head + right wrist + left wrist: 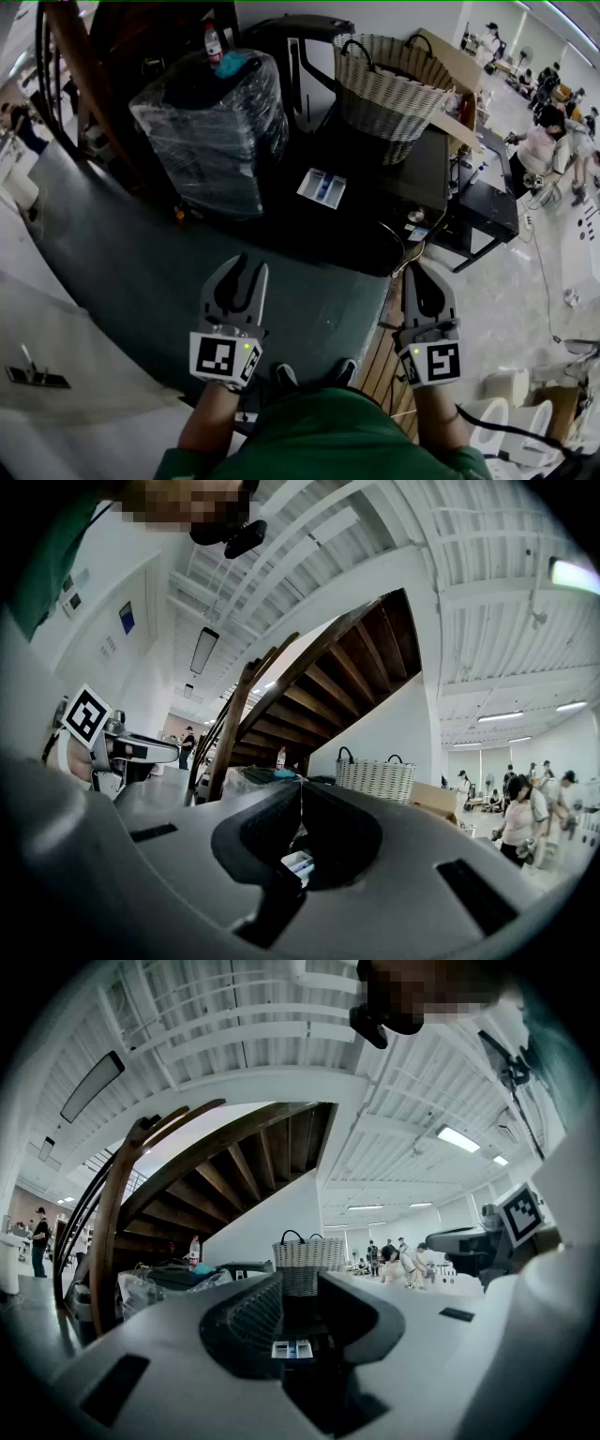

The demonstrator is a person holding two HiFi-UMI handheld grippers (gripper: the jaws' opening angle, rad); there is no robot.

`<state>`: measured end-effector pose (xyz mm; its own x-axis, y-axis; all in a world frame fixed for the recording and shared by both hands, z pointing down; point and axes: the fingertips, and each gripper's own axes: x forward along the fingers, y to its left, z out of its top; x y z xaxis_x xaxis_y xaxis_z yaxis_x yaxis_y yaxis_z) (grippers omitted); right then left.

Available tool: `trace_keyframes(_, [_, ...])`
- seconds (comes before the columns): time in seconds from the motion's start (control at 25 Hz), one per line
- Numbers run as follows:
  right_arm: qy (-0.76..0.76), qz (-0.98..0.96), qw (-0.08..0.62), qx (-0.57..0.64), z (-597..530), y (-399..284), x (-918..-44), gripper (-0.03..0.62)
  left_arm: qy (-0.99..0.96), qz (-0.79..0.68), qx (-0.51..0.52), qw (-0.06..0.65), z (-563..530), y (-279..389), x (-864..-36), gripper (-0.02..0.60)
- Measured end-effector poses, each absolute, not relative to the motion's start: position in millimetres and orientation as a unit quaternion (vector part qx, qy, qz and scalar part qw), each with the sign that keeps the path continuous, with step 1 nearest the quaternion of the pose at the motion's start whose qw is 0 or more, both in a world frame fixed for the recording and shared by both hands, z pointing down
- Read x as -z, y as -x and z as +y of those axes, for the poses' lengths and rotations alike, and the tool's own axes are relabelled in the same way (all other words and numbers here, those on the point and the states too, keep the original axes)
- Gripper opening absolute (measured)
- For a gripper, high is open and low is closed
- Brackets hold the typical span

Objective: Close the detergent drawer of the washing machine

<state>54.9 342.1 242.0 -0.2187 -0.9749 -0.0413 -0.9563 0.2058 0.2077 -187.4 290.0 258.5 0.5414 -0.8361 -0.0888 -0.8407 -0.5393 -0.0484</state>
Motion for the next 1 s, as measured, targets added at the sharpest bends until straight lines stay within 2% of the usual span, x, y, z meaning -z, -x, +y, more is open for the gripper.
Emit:
trace_keyframes(0.44, [-0.639,-0.765,0.040,0.068,331.1,-48.0,-245.7,0.029,0.879,0.472,-0.040,0.043,281.4,201.0,-255.4,0.126])
trace_keyframes(0.52, [-0.641,-0.764,0.049,0.050,326.6,-42.8,-254.1,0.104,0.880,0.472,-0.047,0.038,282.1,206.7,-253.8,0.126])
trace_keyframes(0.56, [-0.641,-0.765,0.050,0.042,324.9,-39.2,-257.6,0.120,0.880,0.471,-0.050,0.036,282.1,210.4,-253.6,0.126])
trace_keyframes(1.0, [-0.638,-0.765,0.090,0.026,316.5,14.8,-289.4,0.120,0.881,0.471,-0.035,-0.026,268.0,263.4,-315.4,0.135])
